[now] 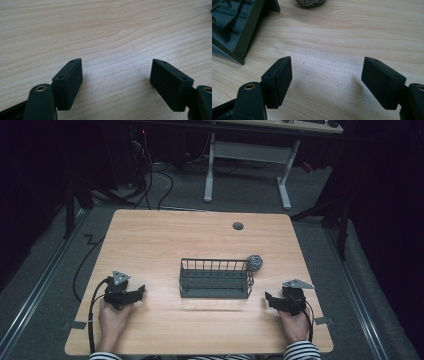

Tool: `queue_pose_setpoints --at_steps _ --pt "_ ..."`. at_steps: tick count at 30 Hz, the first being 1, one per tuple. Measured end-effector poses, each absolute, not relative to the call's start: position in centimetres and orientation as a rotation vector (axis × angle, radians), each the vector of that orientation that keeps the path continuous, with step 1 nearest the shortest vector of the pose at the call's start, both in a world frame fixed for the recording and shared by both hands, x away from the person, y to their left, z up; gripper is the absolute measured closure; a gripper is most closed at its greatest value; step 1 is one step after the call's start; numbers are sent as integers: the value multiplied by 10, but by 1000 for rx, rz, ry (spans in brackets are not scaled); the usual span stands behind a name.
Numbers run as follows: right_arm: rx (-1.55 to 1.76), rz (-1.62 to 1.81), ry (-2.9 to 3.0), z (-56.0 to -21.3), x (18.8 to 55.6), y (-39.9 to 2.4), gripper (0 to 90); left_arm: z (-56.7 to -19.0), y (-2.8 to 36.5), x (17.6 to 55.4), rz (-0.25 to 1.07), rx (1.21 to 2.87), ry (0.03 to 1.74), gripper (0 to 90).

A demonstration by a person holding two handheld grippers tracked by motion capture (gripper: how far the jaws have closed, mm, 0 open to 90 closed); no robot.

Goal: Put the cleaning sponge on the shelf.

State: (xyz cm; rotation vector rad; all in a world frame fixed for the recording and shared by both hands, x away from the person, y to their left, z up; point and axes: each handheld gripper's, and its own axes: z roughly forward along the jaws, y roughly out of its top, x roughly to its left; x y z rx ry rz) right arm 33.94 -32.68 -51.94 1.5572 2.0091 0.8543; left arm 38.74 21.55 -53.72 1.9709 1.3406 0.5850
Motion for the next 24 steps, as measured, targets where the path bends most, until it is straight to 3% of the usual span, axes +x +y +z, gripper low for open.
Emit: queue_pose_setpoints --at_steps 24 --pt "1526 984 2054 -479 396 -318 233 -537 216 387 579 1970 1340 266"
